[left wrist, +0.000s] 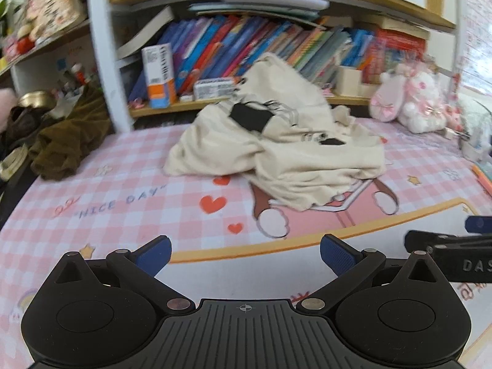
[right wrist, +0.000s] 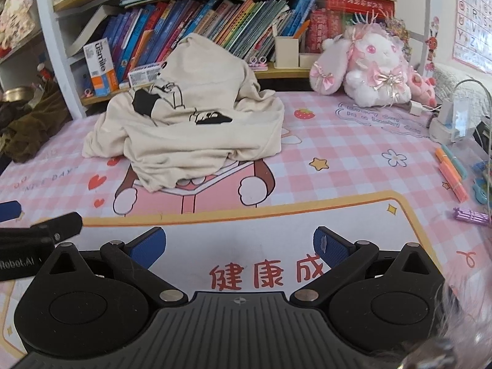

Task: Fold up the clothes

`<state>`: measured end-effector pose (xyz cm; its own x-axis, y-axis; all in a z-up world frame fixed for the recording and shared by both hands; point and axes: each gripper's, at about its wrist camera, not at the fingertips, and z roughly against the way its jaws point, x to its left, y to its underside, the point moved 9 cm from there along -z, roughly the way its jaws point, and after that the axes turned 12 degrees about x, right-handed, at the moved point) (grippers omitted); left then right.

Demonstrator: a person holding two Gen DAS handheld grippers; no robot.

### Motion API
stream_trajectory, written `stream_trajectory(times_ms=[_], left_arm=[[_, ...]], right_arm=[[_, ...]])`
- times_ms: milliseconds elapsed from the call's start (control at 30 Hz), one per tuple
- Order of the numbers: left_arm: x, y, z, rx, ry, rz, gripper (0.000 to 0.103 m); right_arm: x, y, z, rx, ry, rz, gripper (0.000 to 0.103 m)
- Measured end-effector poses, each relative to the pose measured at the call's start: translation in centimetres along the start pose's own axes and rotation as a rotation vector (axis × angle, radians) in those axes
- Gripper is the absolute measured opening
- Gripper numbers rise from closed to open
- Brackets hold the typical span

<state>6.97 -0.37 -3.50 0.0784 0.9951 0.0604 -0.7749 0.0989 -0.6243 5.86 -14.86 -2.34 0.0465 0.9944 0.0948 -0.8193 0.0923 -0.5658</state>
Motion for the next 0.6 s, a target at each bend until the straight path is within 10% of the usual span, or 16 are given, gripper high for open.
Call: stream_trajectory(times_ms=[600], left_arm=[[-0.4,-0.1,-0.3,-0.019,0.075,-0.031,0.103]], right_arm=[[0.6,1.6,2.0,-0.046,0.028,-0.102,0.103]])
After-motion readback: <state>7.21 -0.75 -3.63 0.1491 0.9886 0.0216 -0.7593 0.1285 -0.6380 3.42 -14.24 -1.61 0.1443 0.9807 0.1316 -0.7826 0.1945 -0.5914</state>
